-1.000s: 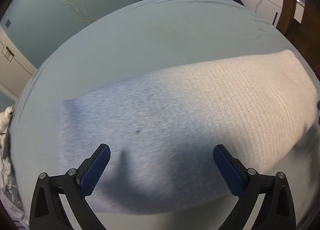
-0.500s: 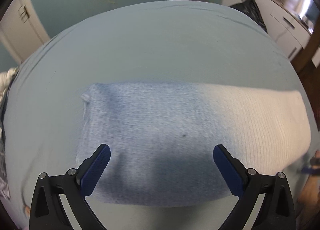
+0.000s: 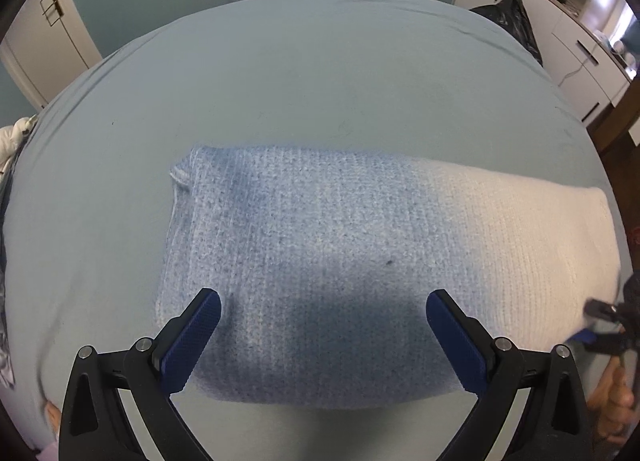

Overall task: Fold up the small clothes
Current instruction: 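Grasp the cream end of the roll with the right tool and lift it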

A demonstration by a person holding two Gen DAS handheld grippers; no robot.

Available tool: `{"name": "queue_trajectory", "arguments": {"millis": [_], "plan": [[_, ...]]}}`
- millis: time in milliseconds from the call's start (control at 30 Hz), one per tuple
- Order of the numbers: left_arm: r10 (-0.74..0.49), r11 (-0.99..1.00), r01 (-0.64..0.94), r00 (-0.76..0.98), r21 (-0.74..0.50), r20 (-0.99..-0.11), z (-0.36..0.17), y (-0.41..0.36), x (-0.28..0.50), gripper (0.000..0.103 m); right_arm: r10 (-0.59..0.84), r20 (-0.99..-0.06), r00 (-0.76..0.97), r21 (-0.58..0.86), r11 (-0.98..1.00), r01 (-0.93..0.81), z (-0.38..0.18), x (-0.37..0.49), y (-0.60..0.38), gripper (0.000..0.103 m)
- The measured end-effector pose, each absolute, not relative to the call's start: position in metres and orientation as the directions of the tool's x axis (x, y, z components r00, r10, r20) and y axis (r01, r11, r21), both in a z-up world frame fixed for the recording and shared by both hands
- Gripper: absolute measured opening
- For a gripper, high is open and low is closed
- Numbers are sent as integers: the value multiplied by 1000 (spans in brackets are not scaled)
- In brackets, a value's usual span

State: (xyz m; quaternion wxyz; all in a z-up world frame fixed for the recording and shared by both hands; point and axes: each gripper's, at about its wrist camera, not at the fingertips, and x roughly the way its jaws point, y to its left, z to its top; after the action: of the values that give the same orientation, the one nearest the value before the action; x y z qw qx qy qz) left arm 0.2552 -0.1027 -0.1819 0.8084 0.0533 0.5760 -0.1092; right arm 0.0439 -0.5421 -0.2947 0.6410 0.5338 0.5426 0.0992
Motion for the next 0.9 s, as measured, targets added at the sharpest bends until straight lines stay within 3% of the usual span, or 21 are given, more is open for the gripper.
{"name": "queue_trajectory", "arguments": {"millis": [67, 167, 300, 367, 467, 900], "plan": [[-111, 970, 240, 317, -34, -942, -180, -99, 254, 103, 660, -633, 406, 767, 461, 447, -293, 49, -551, 76], [-104, 969, 246, 319, -24, -942, -178, -110, 255, 103, 683, -583, 440, 794, 365, 485, -303, 48, -583, 76], [-99, 971, 237, 312, -23, -945, -175, -112, 251, 103, 645, -602, 471, 790, 392, 472, -295, 49, -589, 75], [-111, 971, 235, 308, -37, -945, -170, -109, 250, 103, 586, -633, 506, 773, 446, 450, -279, 50, -589, 61], [-116, 971, 238, 317, -40, -941, -165, -105, 248, 103, 525, -661, 537, 747, 529, 402, -256, 53, -593, 49], [-126, 966, 254, 321, -43, -939, -157, -102, 249, 103, 475, -673, 568, 729, 555, 400, -220, 39, -642, 36]]}}
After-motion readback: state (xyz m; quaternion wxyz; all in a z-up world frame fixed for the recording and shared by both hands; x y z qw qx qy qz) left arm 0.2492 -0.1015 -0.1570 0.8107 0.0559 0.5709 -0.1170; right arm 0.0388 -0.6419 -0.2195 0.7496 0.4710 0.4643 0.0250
